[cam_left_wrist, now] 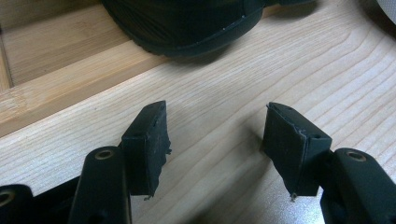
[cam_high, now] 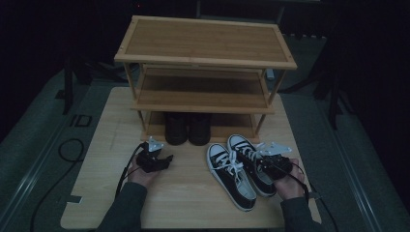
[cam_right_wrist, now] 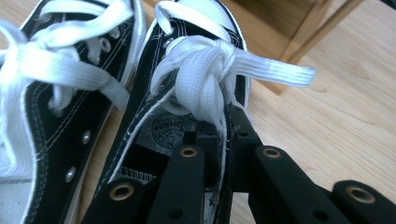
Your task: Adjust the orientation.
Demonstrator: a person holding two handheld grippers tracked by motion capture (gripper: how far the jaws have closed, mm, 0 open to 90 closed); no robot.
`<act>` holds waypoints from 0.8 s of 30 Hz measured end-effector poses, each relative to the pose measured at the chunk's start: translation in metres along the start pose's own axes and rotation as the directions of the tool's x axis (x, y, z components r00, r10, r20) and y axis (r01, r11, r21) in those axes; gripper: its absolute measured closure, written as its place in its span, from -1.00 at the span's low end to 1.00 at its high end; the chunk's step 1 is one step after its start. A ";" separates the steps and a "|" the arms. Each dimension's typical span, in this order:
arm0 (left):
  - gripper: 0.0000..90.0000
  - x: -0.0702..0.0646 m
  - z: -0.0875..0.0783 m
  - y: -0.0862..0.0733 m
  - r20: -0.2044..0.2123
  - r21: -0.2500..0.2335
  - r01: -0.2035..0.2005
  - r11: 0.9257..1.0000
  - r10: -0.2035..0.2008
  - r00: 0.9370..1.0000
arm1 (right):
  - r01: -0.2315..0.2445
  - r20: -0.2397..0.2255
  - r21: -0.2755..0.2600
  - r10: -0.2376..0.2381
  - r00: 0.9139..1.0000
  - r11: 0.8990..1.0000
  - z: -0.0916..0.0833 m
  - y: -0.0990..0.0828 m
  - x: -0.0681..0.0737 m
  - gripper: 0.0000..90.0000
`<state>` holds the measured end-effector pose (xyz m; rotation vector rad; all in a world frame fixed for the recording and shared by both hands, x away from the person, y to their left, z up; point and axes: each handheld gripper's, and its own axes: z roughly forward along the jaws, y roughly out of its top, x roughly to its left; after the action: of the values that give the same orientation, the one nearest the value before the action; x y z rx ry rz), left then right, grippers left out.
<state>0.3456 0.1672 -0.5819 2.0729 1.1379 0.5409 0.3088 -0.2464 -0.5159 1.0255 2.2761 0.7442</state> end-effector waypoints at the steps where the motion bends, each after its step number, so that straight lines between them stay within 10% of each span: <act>1: -0.09 0.000 0.000 0.000 0.000 0.001 -0.001 1.000 0.001 1.000 | 0.001 -0.001 0.000 -0.001 1.000 1.000 0.001 -0.001 0.000 0.92; 24: -0.09 0.000 0.000 0.000 0.000 0.001 0.000 1.000 0.000 1.000 | 0.022 -0.037 0.017 -0.021 0.999 1.000 0.007 -0.019 -0.001 0.91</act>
<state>0.3455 0.1672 -0.5819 2.0735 1.1383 0.5412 0.3042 -0.2557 -0.5334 1.0009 2.3251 0.7417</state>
